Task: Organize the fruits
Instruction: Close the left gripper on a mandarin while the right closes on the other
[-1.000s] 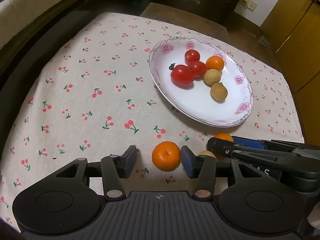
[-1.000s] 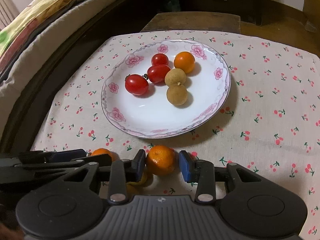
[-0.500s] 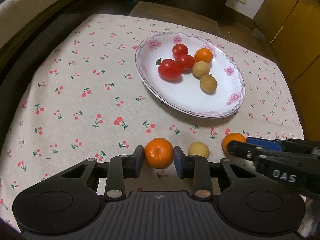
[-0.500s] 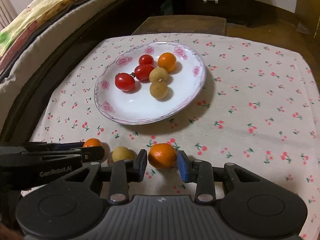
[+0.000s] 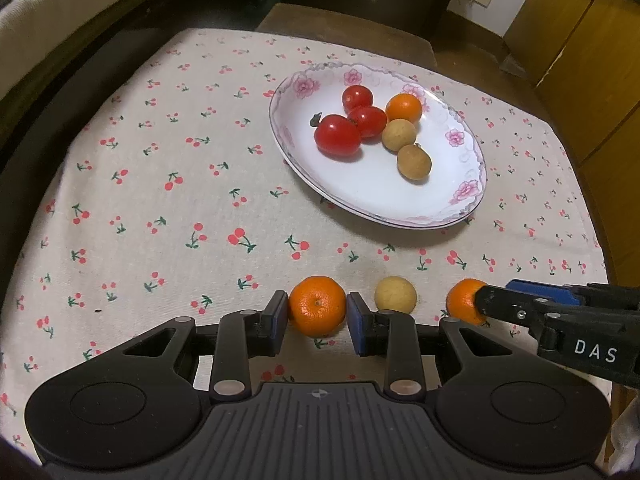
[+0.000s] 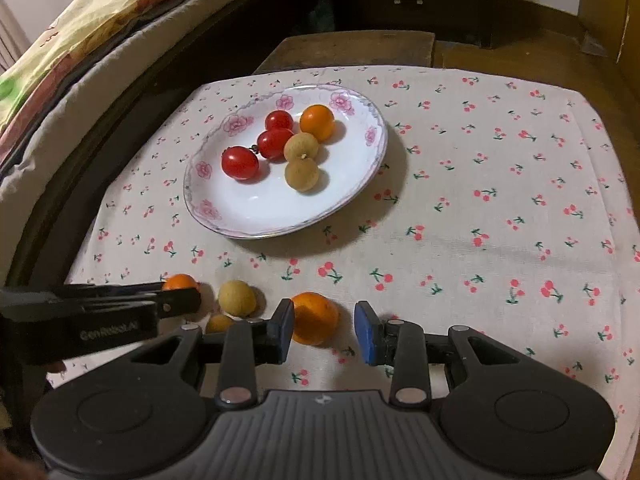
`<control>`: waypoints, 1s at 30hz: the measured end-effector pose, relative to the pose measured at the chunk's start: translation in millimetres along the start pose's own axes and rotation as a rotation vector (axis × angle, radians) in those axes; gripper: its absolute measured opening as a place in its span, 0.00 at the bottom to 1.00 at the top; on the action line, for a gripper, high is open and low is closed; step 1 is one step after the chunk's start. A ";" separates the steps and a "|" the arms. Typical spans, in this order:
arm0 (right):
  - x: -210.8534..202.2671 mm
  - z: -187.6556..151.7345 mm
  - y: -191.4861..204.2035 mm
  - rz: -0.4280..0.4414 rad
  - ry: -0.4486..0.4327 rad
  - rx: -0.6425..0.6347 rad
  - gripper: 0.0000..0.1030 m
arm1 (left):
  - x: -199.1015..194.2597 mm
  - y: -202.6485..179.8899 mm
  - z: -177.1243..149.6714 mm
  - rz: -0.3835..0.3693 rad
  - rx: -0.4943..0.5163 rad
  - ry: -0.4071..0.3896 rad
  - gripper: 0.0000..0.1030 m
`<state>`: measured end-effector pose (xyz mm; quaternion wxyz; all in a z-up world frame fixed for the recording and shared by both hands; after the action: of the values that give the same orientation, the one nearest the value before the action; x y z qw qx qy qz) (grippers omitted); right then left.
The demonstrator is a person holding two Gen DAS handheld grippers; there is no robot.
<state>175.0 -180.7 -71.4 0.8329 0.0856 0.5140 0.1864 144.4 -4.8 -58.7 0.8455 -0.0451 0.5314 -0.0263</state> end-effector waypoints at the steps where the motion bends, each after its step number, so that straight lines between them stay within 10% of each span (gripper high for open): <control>1: 2.4 0.4 1.5 0.003 0.008 -0.002 0.34 | 0.8 -0.6 0.3 -0.002 0.002 0.000 0.39; 30: 10.0 -2.2 7.0 -0.033 0.012 -0.061 0.34 | -1.7 -1.0 2.0 0.003 0.019 -0.013 0.38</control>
<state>175.6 -170.4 -78.3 0.8350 0.0507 0.5143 0.1889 145.5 -5.6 -56.2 0.8493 -0.0364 0.5258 -0.0299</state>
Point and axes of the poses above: each gripper's, at about its wrist camera, not at the fingertips, and x roughly the way its jaws point, y to its left, z to its top, the point moved 5 cm from there along x, roughly the way its jaws point, and after that the axes turned 4 degrees about z, right-handed, at the moved point
